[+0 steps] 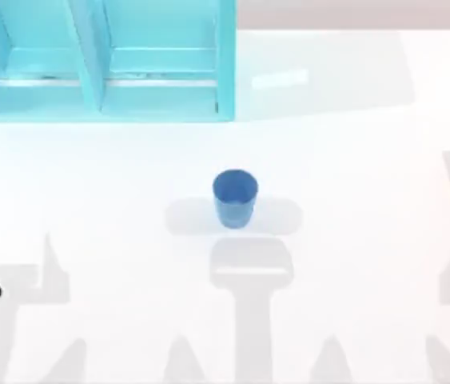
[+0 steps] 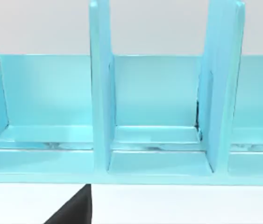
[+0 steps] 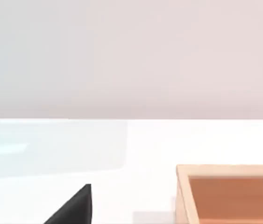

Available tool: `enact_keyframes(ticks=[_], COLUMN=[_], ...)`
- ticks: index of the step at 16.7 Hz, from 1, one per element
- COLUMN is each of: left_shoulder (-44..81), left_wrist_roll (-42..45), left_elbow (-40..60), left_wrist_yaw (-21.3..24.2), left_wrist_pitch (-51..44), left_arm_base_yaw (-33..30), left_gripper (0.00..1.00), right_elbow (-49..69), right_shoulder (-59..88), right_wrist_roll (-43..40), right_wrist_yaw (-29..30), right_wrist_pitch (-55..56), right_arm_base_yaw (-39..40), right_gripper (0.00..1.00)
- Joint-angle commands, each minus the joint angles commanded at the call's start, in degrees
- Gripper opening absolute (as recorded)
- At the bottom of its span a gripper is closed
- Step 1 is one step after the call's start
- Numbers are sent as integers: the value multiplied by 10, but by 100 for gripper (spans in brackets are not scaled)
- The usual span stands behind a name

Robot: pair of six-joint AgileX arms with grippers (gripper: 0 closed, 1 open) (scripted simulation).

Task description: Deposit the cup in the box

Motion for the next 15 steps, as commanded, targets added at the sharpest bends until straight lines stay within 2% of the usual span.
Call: enact_keyframes(ticks=[4, 7, 10, 15], left_shoulder=[0, 0, 0, 0], left_wrist_roll=[0, 0, 0, 0], left_elbow=[0, 0, 0, 0], left_wrist_yaw=[0, 0, 0, 0], left_wrist_pitch=[0, 0, 0, 0], left_arm_base_yaw=[0, 0, 0, 0], left_gripper=[100, 100, 100, 100], right_elbow=[13, 77, 189, 458], right_shoulder=[10, 65, 163, 368], right_wrist_roll=[4, 21, 49, 114], right_wrist_yaw=[1, 10, 27, 70], right_wrist_pitch=[-7, -41, -93, -209], right_arm_base_yaw=[5, 28, 69, 160], right_gripper=[100, 100, 100, 100])
